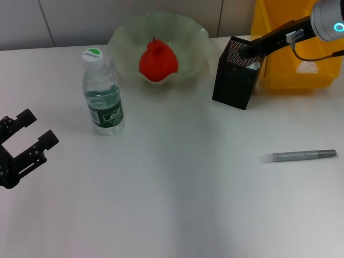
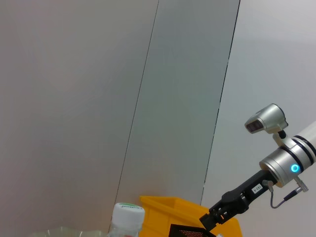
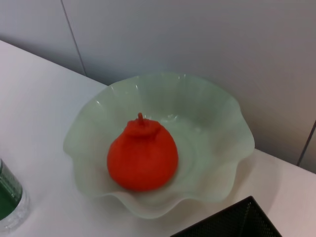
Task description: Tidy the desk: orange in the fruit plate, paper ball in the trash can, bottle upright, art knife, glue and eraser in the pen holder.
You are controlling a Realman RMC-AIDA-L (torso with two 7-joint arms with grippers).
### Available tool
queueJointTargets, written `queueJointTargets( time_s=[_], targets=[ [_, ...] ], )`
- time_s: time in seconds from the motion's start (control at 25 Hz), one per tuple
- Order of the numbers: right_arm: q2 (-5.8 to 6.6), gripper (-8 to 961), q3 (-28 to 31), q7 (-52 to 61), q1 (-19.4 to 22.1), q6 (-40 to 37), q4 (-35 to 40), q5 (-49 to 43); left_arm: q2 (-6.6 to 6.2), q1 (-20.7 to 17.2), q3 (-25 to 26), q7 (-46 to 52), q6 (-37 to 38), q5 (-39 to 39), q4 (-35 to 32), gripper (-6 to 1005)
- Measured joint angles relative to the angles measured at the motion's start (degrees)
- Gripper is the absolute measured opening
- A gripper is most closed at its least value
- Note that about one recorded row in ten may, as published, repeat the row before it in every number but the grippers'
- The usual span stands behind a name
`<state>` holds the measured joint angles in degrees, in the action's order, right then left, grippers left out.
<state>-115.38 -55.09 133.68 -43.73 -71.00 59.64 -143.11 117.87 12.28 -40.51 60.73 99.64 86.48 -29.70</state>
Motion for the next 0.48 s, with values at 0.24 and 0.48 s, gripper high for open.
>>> queueJointTargets(
  time_s=[0.24, 0.48],
  targets=[
    [-0.37, 369, -0.28, -0.09, 1.25, -0.98, 2.82, 0.03, -0.01, 0.13, 0.00, 0.13, 0.04, 0.00, -0.25, 738],
    [-2.97, 369, -0.17, -0.07, 7.02, -11.44, 15.54, 0.51, 0.07, 0.25, 0.01, 1.34, 0.34, -0.02, -0.47, 738]
  ],
)
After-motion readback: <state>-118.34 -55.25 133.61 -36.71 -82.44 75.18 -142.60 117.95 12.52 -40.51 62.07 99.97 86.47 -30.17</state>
